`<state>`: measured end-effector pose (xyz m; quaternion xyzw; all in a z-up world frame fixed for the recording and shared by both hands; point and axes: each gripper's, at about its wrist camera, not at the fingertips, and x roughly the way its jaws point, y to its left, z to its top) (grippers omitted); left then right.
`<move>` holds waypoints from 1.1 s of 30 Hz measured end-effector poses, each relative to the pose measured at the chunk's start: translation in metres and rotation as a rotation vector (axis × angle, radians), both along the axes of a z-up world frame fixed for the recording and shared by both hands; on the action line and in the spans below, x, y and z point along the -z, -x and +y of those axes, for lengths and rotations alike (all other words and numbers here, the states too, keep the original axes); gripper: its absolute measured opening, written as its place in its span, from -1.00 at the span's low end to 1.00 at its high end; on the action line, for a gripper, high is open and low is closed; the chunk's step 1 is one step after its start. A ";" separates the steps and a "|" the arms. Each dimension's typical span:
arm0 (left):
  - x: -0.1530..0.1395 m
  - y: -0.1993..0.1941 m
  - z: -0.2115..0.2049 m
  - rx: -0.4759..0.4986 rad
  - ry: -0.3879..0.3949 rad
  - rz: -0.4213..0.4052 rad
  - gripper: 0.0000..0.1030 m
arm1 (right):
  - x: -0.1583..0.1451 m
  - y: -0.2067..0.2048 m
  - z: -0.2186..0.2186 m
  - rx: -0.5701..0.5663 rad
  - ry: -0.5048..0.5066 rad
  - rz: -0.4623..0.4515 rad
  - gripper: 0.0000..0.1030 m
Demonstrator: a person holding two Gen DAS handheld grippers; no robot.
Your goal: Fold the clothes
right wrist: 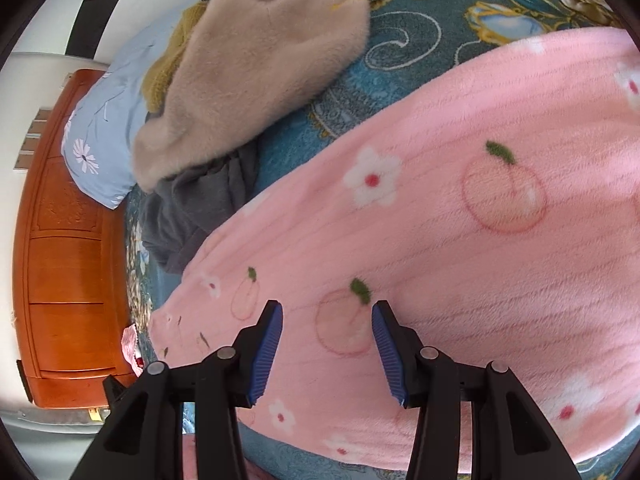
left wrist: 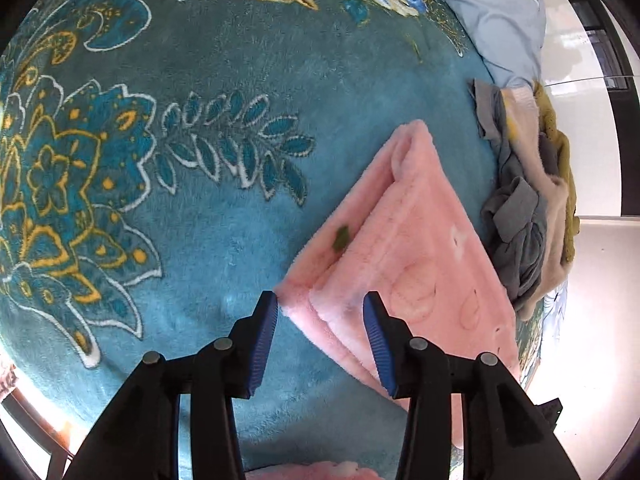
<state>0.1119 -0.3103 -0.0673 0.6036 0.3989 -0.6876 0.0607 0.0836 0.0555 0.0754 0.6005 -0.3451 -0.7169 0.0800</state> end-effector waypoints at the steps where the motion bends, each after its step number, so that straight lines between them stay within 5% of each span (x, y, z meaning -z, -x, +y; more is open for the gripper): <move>1: 0.001 0.004 0.001 0.001 0.000 -0.008 -0.13 | 0.000 -0.001 0.000 0.003 0.002 -0.001 -0.02; 6: 0.004 0.022 0.012 -0.012 -0.003 -0.043 -0.46 | -0.001 -0.009 0.002 0.015 0.009 -0.004 -0.02; 12: -0.007 0.033 0.028 -0.001 0.107 -0.073 -0.76 | 0.002 -0.012 0.006 0.022 0.007 -0.023 -0.02; 17: -0.034 0.027 0.026 -0.072 0.155 0.059 -0.78 | 0.000 -0.012 0.010 0.024 0.002 -0.014 -0.02; 21: -0.001 0.028 0.015 -0.150 0.056 -0.061 -0.78 | 0.002 -0.012 0.017 0.038 -0.012 -0.011 -0.02; 26: 0.018 0.022 0.005 -0.267 -0.062 -0.085 -0.76 | -0.003 -0.014 0.025 0.028 -0.010 0.016 -0.02; 29: 0.007 0.013 0.008 -0.251 -0.039 -0.091 -0.63 | -0.006 -0.016 0.030 0.023 -0.009 0.032 -0.02; 33: -0.023 0.006 0.020 -0.240 0.095 -0.108 -0.54 | -0.014 -0.018 0.042 0.018 -0.026 0.062 -0.02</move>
